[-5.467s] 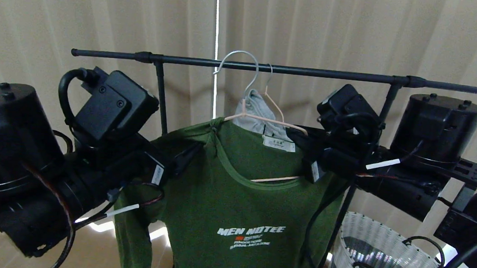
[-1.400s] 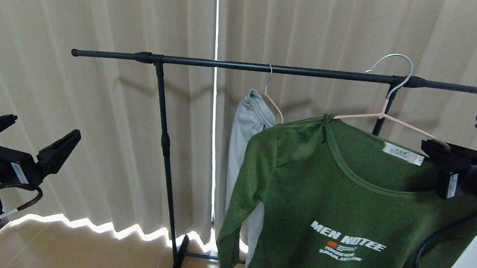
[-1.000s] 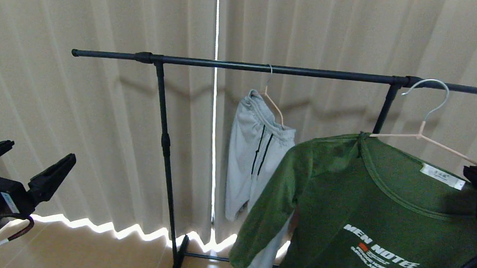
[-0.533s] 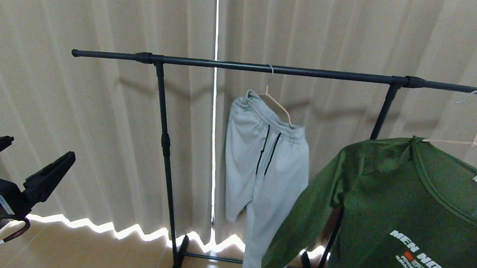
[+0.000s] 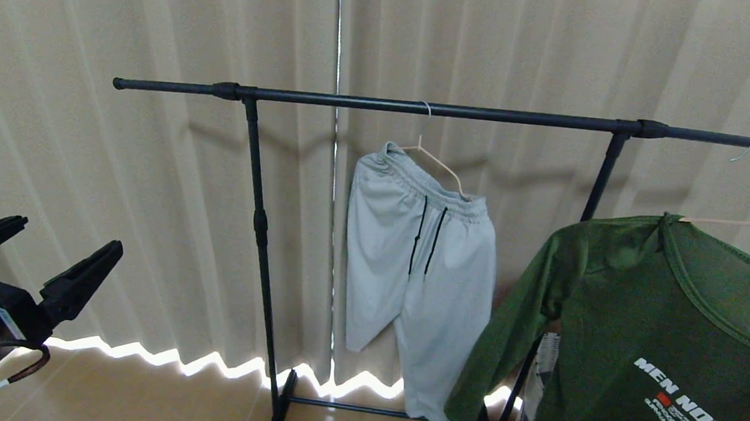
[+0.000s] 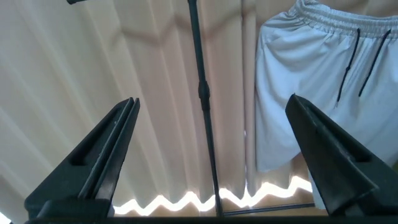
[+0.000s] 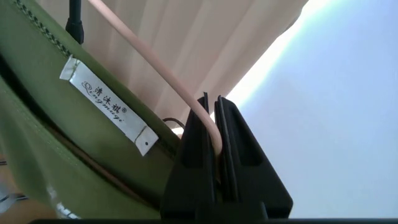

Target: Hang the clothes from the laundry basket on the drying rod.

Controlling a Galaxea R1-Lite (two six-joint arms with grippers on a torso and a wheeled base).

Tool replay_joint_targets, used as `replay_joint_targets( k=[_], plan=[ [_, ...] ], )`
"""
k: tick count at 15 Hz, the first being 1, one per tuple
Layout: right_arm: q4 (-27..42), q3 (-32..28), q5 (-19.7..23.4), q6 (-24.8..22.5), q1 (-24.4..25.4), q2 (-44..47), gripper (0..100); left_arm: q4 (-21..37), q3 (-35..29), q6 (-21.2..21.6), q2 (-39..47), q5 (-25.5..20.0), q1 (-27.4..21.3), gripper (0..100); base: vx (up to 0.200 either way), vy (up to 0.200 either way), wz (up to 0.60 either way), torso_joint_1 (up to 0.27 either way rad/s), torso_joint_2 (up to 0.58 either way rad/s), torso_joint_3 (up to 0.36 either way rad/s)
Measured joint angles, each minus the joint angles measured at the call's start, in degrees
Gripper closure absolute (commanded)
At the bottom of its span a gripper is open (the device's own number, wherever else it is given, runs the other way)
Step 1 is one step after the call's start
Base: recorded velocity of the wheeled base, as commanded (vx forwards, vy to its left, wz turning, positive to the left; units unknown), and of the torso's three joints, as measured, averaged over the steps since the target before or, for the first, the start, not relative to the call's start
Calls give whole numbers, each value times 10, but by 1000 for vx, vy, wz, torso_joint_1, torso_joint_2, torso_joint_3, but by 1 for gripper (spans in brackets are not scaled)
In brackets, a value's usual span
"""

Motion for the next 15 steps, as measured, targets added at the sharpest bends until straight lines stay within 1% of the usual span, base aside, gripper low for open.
replay_joint_targets(
  k=[4,6,15],
  plan=[
    [-1,3,4,0,2,-1,100,2,5,-1,3,-2,-25,0,0,0,0,0,0,0],
    [-3,10,5,2,4,-2,100,2,5,-1,2,-1,-29,0,0,0,0,0,0,0],
    [-3,14,5,2,5,-5,100,2,8,-1,5,-1,-30,0,200,0,0,3,3,3]
  ],
)
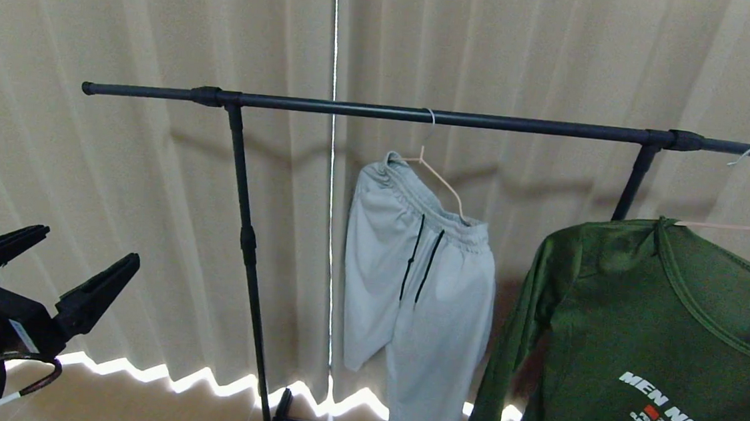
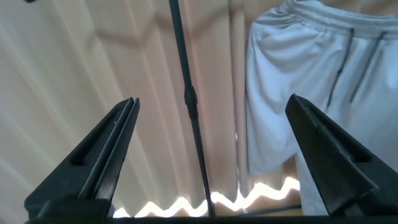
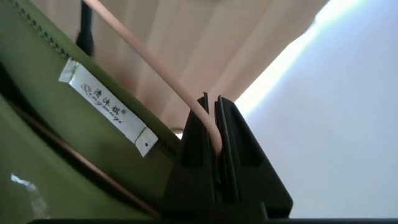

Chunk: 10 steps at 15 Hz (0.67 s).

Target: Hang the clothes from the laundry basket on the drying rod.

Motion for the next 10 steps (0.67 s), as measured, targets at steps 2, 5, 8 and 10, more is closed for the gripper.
replay_joint_targets(
  k=[2,5,8,10],
  plan=[
    [1,0,0,0,5,1,100,0,3,0,5,0,0,0,200,0,0,10,-2,2],
    [2,-2,-3,0,22,3,100,0,6,1,14,0,1,0,200,0,0,2,2,2],
    [1,-7,-5,0,42,11,100,-1,12,5,16,0,0,0,67,0,0,-1,1,1],
    [3,-21,-9,0,59,24,100,0,17,6,17,0,-2,0,0,0,0,0,0,0]
  ],
)
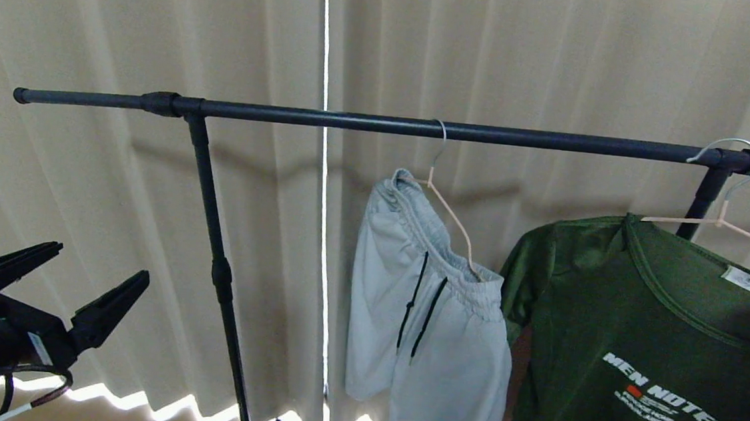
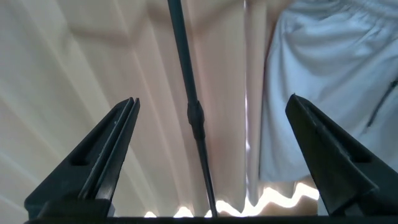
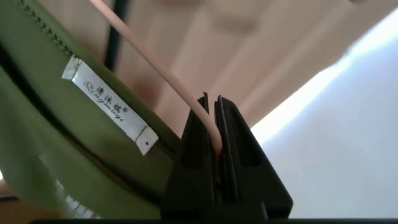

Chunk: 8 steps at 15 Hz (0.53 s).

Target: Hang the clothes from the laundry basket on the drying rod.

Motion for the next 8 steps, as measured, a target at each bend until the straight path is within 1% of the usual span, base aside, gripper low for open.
replay_joint_targets(
  k=[3,6,8],
  plan=[
    [-7,-35,-36,0,33,42,100,-1,1,-1,0,0,0,0,0,0,0,0,0,0],
    [-11,-75,-54,2,63,95,100,-1,2,-1,-1,0,2,0,0,0,0,0,0,0],
    [-10,-93,-71,2,75,126,100,-1,2,-1,-1,0,2,0,0,0,0,0,0,0]
  ],
)
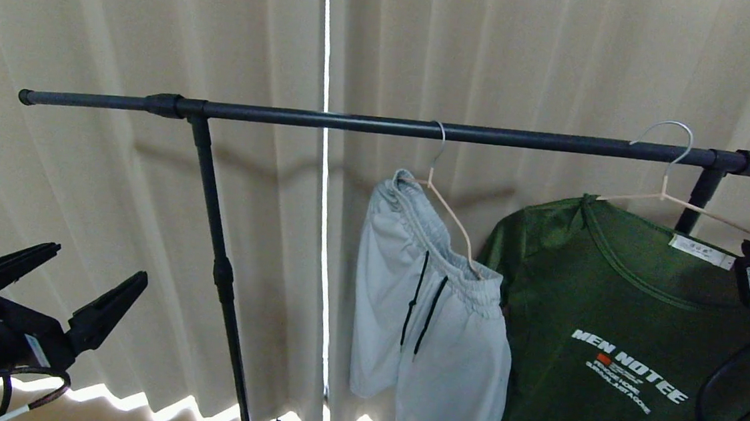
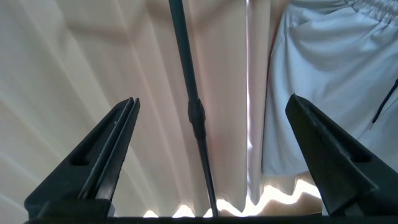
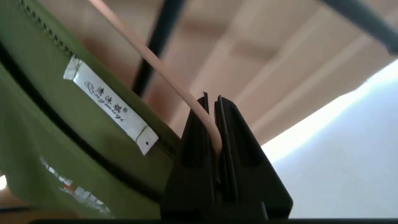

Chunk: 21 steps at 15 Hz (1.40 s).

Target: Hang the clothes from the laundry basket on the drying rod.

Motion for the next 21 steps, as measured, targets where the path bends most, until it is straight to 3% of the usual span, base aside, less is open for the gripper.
replay_joint_targets(
  k=[7,17,18,21],
  plan=[
    [-63,-42,-71,-1,33,87,100,0,0,-1,0,0,1,0,0,0,0,0,0,0],
    [-66,-23,-71,1,110,119,100,0,1,-3,-1,2,2,0,0,0,0,0,0,0],
    [-66,-14,-68,1,115,115,0,0,1,-4,-5,3,4,0,0,0,0,0,0,0],
    [-70,5,-64,39,122,104,0,1,4,-5,-23,4,9,0,0,0,0,0,0,0]
  ],
)
